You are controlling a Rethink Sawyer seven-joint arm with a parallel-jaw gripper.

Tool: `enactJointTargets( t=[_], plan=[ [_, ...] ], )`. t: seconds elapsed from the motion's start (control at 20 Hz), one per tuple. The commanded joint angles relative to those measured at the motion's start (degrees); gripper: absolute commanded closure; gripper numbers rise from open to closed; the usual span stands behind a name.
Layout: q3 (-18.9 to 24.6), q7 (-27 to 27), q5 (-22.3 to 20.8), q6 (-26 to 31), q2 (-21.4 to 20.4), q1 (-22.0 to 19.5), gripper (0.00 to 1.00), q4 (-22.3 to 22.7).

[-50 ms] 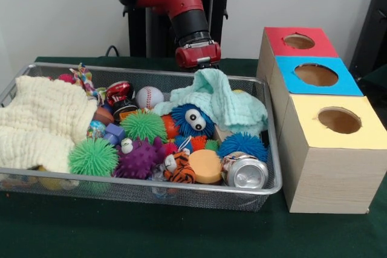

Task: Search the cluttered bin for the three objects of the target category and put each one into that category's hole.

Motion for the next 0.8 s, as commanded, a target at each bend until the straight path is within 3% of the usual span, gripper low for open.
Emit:
enactJointTargets(
  t=[0.05, 0.35, 0.6, 0.8],
  plan=[
    [7.3, 12.8, 4.2, 34.5, -6.5, -3.2, 0.0, 2.1],
    [7.7, 11.4, 2.8, 39.5, -10.2, -5.2, 0.0, 6.7],
    [7.0, 10.2, 4.8, 36.4, -6.2, -4.9, 0.0, 5.6],
    [7.2, 10.0, 5.2, 36.4, -5.4, -5.0, 0.0, 5.0]
  ],
)
